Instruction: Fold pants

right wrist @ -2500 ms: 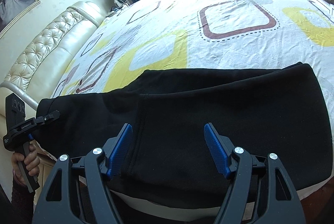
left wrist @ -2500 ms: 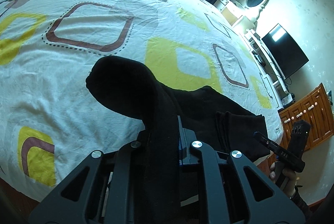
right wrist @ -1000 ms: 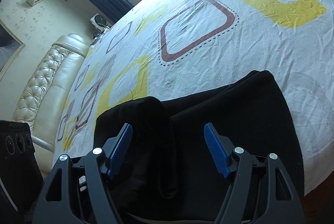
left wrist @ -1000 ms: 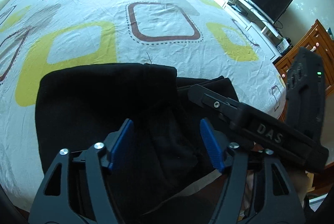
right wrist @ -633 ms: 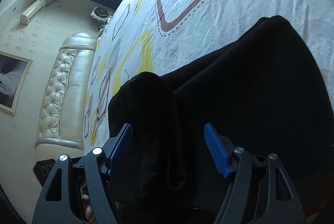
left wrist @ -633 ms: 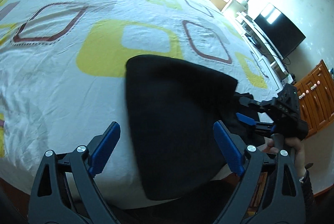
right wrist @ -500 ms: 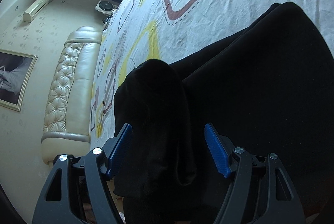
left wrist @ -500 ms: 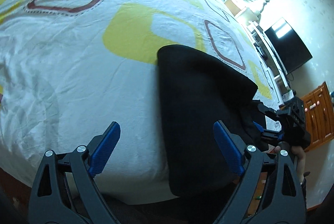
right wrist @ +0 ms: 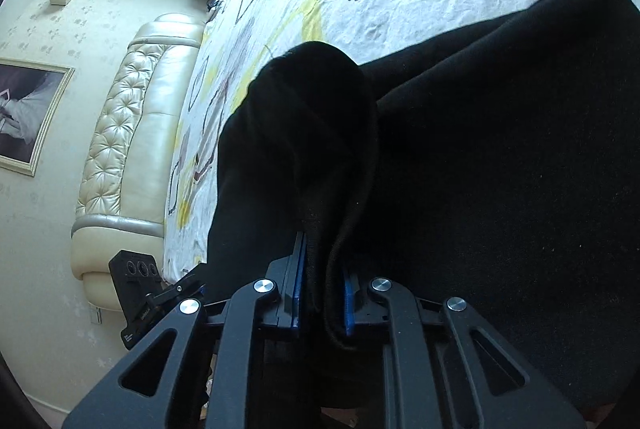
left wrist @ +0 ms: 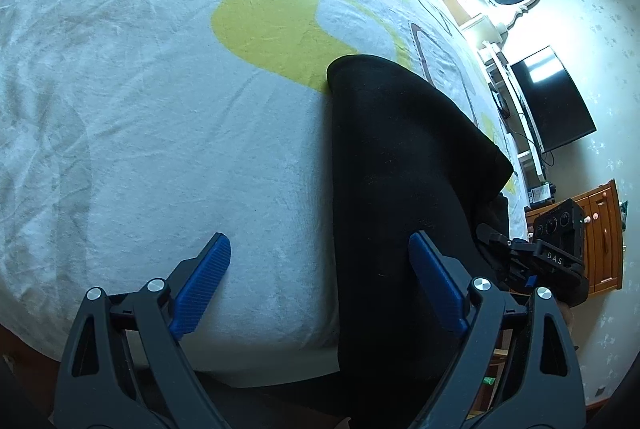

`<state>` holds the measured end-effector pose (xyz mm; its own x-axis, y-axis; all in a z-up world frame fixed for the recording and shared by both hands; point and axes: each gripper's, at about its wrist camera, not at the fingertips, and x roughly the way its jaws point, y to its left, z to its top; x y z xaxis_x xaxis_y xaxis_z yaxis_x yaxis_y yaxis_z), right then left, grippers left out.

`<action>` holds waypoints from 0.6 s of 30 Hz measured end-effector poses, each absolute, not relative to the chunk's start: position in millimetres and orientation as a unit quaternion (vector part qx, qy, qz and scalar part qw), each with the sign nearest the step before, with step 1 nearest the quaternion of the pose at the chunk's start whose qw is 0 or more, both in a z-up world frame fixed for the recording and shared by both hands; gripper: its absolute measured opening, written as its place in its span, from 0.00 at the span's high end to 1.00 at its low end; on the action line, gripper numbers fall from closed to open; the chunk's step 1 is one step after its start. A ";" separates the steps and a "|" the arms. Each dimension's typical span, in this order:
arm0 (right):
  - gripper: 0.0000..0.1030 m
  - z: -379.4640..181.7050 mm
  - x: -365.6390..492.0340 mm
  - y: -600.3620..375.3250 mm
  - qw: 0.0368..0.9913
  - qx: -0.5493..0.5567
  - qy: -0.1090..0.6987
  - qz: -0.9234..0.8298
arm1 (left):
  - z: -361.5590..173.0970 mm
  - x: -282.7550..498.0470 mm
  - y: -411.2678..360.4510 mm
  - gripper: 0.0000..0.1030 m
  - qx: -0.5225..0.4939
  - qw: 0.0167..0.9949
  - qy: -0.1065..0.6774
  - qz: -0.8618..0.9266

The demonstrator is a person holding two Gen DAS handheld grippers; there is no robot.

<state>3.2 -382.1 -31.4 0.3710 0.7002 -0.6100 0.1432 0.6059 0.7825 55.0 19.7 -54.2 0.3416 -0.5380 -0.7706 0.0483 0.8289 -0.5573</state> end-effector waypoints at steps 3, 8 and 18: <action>0.88 -7.7 3.4 -384.5 0.745 0.389 0.501 0.204 | -50.3 53.3 18.9 0.12 -0.226 0.790 0.536 -0.194; 0.89 24.0 -7.0 -402.3 0.771 0.376 0.471 0.207 | -44.7 49.7 7.5 0.12 -0.215 0.792 0.529 -0.215; 0.90 24.9 -29.0 -470.8 0.789 0.392 0.452 0.139 | -40.1 43.5 -25.0 0.12 -0.209 0.779 0.526 -0.271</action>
<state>-29.0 -470.8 24.9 0.5530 0.5736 -0.6043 0.1341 0.6546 0.7440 43.5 -25.0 -40.1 0.3006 -0.6421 -0.7052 0.2018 0.7655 -0.6110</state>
